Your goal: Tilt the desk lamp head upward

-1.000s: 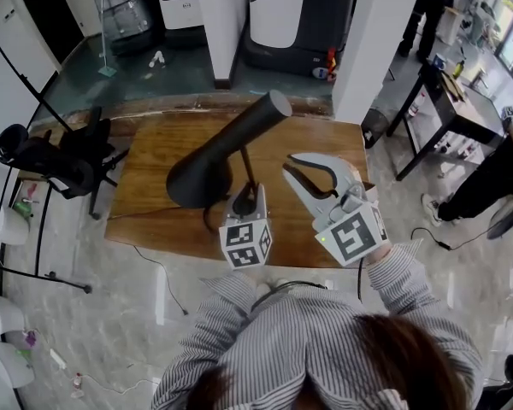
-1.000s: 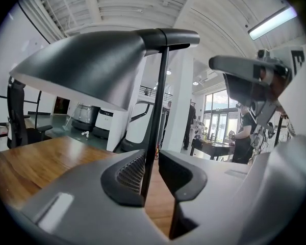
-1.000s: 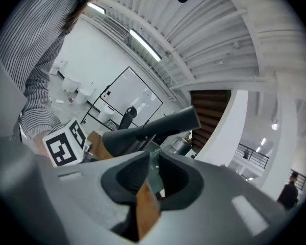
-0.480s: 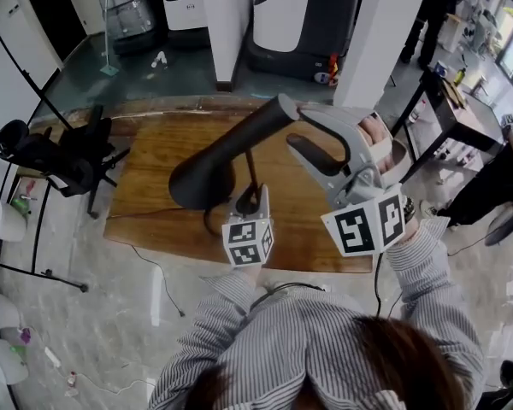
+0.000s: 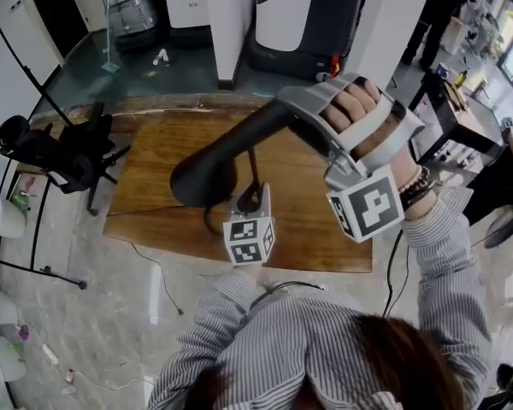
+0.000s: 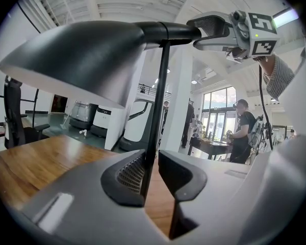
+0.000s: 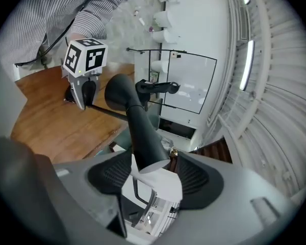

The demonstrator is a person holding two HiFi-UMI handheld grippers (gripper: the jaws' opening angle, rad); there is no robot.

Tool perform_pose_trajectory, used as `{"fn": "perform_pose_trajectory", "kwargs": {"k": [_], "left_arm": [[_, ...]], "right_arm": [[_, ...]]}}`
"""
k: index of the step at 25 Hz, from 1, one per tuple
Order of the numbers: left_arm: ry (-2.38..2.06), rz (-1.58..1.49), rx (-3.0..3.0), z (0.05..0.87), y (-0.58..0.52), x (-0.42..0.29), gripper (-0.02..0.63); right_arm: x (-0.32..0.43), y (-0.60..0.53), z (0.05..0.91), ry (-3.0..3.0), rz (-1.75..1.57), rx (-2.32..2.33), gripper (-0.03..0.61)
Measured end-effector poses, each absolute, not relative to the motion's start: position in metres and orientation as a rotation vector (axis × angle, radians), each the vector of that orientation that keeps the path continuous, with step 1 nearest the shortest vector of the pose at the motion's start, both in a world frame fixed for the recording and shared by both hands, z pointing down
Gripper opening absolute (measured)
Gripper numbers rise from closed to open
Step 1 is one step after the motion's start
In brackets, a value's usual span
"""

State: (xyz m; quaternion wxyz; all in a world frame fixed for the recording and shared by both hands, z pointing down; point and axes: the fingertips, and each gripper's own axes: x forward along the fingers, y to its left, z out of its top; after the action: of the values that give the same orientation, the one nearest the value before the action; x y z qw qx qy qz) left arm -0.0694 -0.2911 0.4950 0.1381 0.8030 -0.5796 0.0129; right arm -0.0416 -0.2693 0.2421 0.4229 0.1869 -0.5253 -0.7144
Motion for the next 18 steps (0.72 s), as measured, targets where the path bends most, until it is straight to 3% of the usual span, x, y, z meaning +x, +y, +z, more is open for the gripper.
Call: {"fn": "perform_pose_trajectory", "kwargs": {"k": [18], "left_arm": [[-1.662, 0.031, 2.326, 0.495, -0.293, -0.072, 0.049]], "right_arm": [[-0.045, -0.284, 0.245, -1.343, -1.742, 0.459, 0.239]]}}
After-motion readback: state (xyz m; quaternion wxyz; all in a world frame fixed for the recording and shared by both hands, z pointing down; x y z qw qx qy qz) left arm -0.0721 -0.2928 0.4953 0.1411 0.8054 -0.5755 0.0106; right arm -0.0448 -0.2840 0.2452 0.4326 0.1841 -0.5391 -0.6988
